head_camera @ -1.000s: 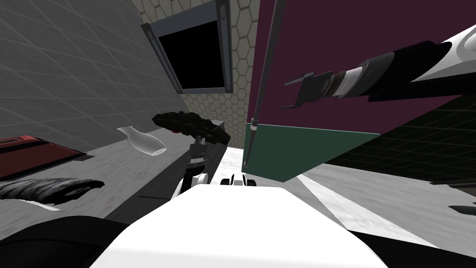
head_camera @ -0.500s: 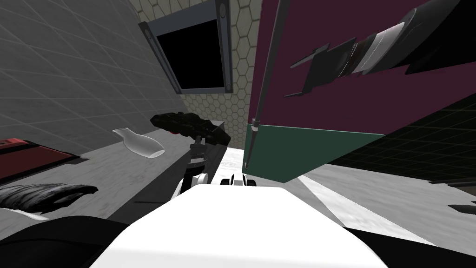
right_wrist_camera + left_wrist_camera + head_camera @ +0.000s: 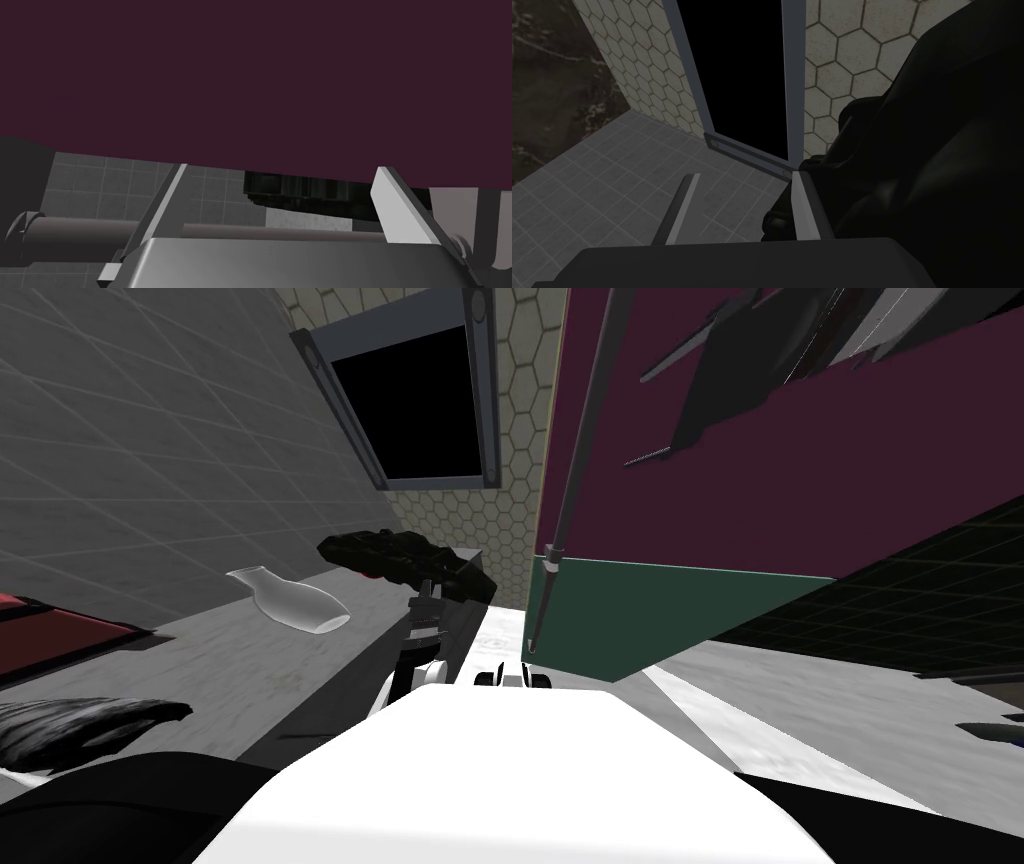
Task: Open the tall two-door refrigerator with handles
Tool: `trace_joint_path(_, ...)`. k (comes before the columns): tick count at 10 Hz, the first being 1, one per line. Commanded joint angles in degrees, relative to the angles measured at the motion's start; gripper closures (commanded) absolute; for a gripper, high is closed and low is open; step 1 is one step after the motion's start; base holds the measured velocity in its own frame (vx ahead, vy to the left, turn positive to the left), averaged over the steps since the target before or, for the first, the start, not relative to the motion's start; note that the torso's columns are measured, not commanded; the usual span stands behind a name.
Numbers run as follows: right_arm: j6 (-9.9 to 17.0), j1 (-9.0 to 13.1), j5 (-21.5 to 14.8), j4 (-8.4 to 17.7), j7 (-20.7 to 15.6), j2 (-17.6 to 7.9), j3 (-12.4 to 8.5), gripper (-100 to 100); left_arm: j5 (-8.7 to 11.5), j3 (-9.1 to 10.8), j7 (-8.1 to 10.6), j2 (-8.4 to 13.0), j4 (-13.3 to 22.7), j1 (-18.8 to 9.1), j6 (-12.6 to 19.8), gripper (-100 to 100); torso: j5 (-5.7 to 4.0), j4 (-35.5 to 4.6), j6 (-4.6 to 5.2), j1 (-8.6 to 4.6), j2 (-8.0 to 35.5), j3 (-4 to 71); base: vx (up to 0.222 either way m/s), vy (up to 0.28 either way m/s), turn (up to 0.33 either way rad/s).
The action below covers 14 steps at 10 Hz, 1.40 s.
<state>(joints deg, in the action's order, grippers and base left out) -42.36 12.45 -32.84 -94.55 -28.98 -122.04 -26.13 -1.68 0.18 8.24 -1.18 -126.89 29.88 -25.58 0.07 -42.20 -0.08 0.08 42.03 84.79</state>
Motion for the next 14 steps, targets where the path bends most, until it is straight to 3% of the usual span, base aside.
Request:
trace_joint_path(1, 0.74, 3.44, -2.63, 2.45, 1.47, -4.96, -1.45, -100, 0.00, 0.00, 0.00, 0.00, 0.00, 0.00, 0.00, 0, 0.01, -0.02, 0.01, 0.02, 0.02, -0.01, 0.059, 0.043, -0.044)
trace_joint_path(3, 0.74, 3.44, -2.63, 2.45, 1.47, -6.74, -1.45, -100, 0.00, 0.00, 0.00, 0.00, 0.00, 0.00, 0.00, 0, 0.02, -0.01, -0.03, -0.01, 0.06, -0.01, 0.034, 0.028, -0.017)
trace_joint_path(6, 0.88, 5.57, -3.87, 5.05, 1.85, -12.01, -2.92, -100, 0.00, 0.00, 0.00, 0.00, 0.00, 0.00, 0.00, 0, -0.04, -0.02, 0.05, -0.02, 0.13, -0.12, 0.027, 0.019, -0.018)
trace_joint_path(9, 0.93, 6.49, -4.40, 6.16, 2.02, -15.00, -3.55, -100, 0.00, 0.00, 0.00, 0.00, 0.00, 0.00, 0.00, 0, 0.01, -0.14, 0.04, -0.01, 0.27, -0.17, 0.023, 0.027, -0.024)
trace_joint_path(12, 1.03, 8.56, -5.61, 8.60, 2.38, -20.71, -4.99, -100, 0.00, 0.00, 0.00, 0.00, 0.00, 0.00, 0.00, 0, 0.43, -0.44, -0.07, 0.56, 0.41, -0.09, 0.031, 0.015, -0.031)
trace_joint_path(14, 1.03, 8.56, -5.61, 8.60, 2.38, -21.01, -4.99, -100, 0.00, 0.00, 0.00, 0.00, 0.00, -0.01, 0.00, 0, 0.53, -0.41, -0.14, 0.75, 0.48, -0.10, 0.015, 0.015, -0.006)
